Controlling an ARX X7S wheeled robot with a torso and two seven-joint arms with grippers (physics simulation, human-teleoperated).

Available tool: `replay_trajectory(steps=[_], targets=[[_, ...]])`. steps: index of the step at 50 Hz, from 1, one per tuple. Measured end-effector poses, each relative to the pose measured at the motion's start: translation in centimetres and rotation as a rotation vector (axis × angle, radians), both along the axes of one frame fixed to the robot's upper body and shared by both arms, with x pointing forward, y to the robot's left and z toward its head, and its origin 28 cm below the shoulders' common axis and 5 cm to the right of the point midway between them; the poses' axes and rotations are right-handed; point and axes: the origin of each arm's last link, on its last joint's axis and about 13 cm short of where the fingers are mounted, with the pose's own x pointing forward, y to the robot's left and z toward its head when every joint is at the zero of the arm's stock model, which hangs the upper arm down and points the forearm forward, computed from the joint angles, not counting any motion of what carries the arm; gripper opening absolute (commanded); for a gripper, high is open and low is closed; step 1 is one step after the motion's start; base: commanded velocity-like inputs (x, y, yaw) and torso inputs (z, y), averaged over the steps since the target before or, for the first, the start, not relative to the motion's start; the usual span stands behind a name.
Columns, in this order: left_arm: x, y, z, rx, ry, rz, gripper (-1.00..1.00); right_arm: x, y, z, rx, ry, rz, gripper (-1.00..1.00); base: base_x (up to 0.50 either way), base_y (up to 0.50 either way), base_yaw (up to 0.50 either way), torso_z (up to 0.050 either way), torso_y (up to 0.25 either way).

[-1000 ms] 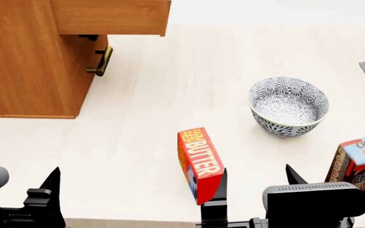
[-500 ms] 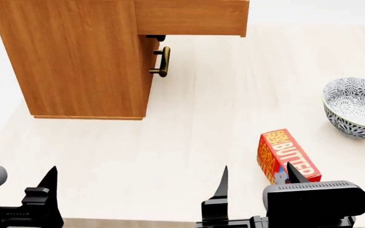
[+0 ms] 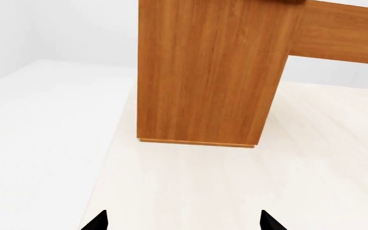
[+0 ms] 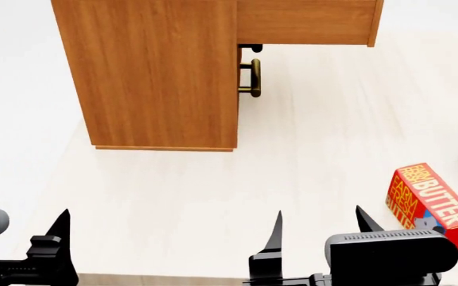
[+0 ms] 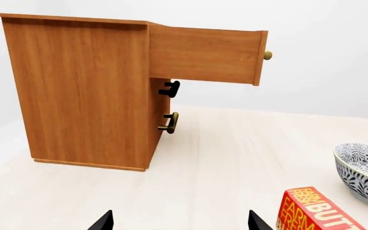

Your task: Close the top drawer of the cabinet.

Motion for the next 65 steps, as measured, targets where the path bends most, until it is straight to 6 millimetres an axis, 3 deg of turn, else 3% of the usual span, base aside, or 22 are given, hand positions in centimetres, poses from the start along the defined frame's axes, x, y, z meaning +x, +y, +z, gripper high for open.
replay_trajectory(steps=[10,41,57,65], targets=[[0.0,-0.1,-0.2,0.001,0.003,-0.002,1.0,0.0,0.1,-0.2,0.006,0.009,-0.004,1.0,0.05,0.0,0.0,0.0,0.0],[0.0,-0.1,-0.3,0.002,0.003,-0.007,1.0,0.0,-0.1,0.1,0.064,0.001,0.0,1.0,0.49,0.0,0.0,0.0,0.0],[0.0,-0.1,-0.5,0.003,0.005,-0.006,1.0,0.1,-0.2,-0.1,0.029,0.003,-0.034,1.0,0.0,0.0,0.0,0.0,0.001],[0.0,-0.1,-0.6,0.005,0.004,-0.007,1.0,0.4,-1.4,-0.5,-0.002,0.013,-0.104,1.0,0.0,0.0,0.0,0.0,0.0]])
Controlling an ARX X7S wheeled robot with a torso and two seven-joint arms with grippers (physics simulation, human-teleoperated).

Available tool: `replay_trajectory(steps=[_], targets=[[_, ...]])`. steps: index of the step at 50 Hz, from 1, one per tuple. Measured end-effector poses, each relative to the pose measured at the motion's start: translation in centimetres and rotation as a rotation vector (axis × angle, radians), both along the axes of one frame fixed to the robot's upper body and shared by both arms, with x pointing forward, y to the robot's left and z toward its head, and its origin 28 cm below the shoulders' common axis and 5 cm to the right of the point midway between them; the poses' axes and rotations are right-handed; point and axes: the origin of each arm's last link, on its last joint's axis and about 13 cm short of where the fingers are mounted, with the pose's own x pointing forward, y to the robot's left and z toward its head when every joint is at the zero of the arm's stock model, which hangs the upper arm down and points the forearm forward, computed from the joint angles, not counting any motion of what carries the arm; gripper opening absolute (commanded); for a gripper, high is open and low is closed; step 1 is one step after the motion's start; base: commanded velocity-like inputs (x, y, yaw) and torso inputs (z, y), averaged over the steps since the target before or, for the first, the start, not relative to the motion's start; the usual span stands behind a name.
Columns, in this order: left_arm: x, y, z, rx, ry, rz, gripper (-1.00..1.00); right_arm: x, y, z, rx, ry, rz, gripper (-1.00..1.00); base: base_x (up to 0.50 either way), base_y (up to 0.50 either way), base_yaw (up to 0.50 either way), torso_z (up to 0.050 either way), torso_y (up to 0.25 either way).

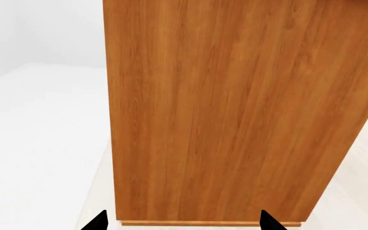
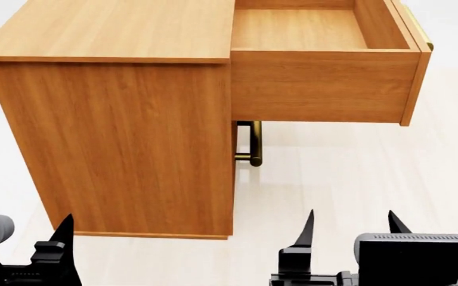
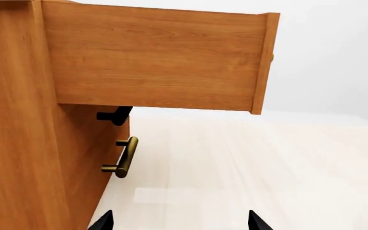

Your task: Close the top drawer of the cabinet.

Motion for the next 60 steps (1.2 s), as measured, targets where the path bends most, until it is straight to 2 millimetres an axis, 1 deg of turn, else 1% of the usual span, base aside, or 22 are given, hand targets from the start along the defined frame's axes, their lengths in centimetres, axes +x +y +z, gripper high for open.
replay_trajectory(steps=[10,16,20,27,30,33,36,40,44,49,53,60], targets=[[0.0,-0.1,0.0,0.001,-0.007,-0.007,1.0,0.7,-3.6,-0.6,-0.069,0.028,-0.221,1.0,0.0,0.0,0.0,0.0,0.0],[0.0,-0.1,-0.1,0.001,-0.009,-0.01,1.0,2.0,-6.7,-0.4,-0.113,0.046,-0.392,1.0,0.0,0.0,0.0,0.0,0.0],[0.0,-0.1,-0.1,0.002,-0.008,-0.011,1.0,3.4,-8.9,0.1,-0.138,0.058,-0.511,1.0,0.0,0.0,0.0,0.0,0.0],[-0.1,-0.1,-0.1,0.002,-0.009,-0.014,1.0,6.8,-12.4,1.4,-0.18,0.079,-0.711,1.0,0.0,0.0,0.0,0.0,0.0],[-0.1,-0.1,-0.1,0.0,-0.009,-0.014,1.0,8.4,-13.5,2.2,-0.188,0.086,-0.774,1.0,0.0,0.0,0.0,0.0,0.0],[-0.1,-0.1,-0.2,-0.001,-0.006,-0.012,1.0,10.0,-14.1,3.3,-0.19,0.088,-0.811,1.0,0.0,0.0,0.0,0.0,0.0],[-0.1,0.0,-0.3,-0.003,-0.003,-0.01,1.0,11.6,-14.2,4.2,-0.193,0.087,-0.828,1.0,0.0,0.0,0.0,0.0,0.0],[-0.1,0.1,-0.5,-0.006,0.0,-0.007,1.0,13.8,-13.7,5.4,-0.201,0.082,-0.819,1.0,0.0,0.0,0.0,0.0,0.0],[-0.1,0.3,-0.6,-0.01,0.002,-0.003,1.0,15.7,-12.7,6.2,-0.202,0.073,-0.788,1.0,0.0,0.0,0.0,0.0,0.0],[-0.2,0.5,-0.7,-0.017,0.004,0.003,1.0,18.0,-10.8,6.6,-0.209,0.068,-0.732,1.0,0.0,0.0,0.0,0.0,0.0],[-0.2,0.7,-0.8,-0.022,0.006,0.011,1.0,19.2,-9.3,6.8,-0.222,0.063,-0.687,1.0,0.0,0.0,0.0,0.0,0.0],[-0.2,0.9,-0.9,-0.029,0.011,0.019,1.0,20.4,-6.5,6.7,-0.249,0.057,-0.605,1.0,0.0,0.0,0.0,0.0,0.0]])
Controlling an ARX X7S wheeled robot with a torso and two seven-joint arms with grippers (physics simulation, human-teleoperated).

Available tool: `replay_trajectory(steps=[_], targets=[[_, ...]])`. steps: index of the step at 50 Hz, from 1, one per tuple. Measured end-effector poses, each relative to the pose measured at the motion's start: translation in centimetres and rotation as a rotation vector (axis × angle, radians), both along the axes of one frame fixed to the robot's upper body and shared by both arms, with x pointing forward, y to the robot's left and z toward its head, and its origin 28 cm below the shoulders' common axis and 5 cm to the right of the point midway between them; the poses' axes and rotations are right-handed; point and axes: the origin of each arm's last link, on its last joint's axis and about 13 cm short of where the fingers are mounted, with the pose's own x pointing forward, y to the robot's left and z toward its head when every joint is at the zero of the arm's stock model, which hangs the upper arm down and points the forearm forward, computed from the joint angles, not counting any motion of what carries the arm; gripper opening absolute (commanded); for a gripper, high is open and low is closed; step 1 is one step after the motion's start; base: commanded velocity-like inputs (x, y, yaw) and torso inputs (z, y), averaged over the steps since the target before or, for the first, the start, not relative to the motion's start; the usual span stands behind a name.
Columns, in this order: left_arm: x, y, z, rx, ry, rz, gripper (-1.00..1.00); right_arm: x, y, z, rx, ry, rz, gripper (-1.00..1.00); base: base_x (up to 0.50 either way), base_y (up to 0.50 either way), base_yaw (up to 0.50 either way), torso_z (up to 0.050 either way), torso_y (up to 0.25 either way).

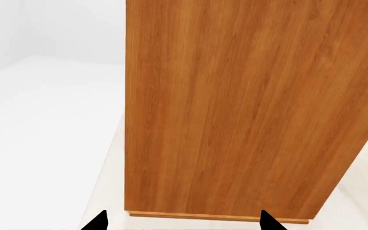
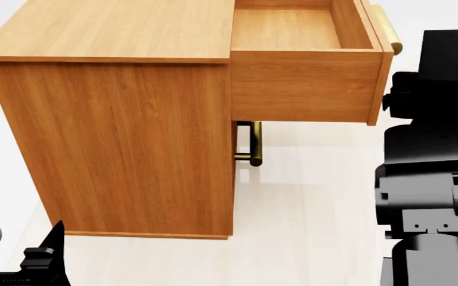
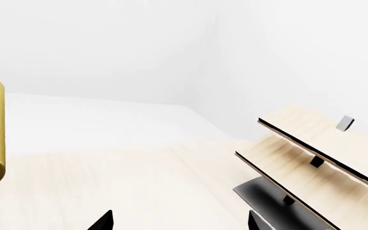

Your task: Close the top drawer of the cabinet.

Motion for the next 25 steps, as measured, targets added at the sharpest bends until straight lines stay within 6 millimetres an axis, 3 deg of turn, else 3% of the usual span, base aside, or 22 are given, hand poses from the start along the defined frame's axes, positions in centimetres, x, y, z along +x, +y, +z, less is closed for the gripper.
replay_trajectory(steps=[25], targets=[[-0.3,0.2,0.1,-0.005,-0.013,-0.002,1.0,1.1,9.7,-1.1,-0.056,0.0,0.288,1.0,0.0,0.0,0.0,0.0,0.0]])
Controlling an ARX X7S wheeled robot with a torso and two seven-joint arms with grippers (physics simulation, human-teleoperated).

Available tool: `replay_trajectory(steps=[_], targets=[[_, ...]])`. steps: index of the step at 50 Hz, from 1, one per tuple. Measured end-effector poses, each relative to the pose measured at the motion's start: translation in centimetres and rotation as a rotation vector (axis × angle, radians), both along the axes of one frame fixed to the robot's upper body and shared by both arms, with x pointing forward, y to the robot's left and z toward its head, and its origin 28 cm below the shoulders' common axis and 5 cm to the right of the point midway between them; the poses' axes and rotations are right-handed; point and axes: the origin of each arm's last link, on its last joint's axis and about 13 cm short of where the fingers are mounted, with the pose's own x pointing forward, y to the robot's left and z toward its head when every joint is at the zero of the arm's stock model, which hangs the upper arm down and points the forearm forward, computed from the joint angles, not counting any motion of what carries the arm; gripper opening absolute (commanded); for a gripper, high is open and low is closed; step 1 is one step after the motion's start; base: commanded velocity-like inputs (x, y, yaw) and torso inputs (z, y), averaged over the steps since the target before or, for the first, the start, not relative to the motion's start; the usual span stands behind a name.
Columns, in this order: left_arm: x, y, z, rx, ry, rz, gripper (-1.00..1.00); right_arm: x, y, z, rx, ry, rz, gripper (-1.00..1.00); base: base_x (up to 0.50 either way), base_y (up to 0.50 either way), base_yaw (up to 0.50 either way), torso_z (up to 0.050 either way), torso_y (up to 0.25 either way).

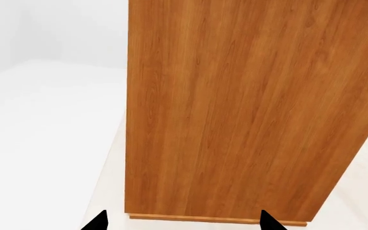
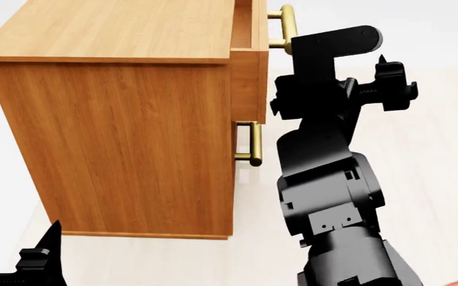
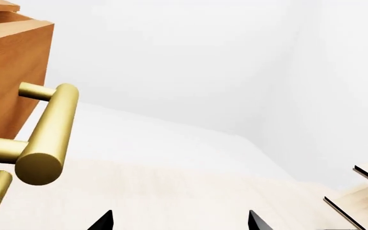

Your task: Close the top drawer of the cabinet.

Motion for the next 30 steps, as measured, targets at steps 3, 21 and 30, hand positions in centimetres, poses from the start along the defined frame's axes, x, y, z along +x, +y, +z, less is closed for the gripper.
replay_trajectory(steps=[3,21,30], targets=[[-0.1,0.0,0.1,0.001,-0.01,-0.008,1.0,-0.1,1.0,-0.1,-0.001,-0.002,0.025,1.0,0.0,0.0,0.0,0.0,0.0],[-1.0,0.2,0.3,-0.008,-0.055,-0.058,1.0,-0.6,3.6,-0.3,-0.044,-0.017,0.072,1.0,0.0,0.0,0.0,0.0,0.0],[-1.2,0.3,0.4,-0.014,-0.069,-0.073,1.0,-0.8,3.8,-0.5,-0.057,-0.018,0.064,1.0,0.0,0.0,0.0,0.0,0.0]])
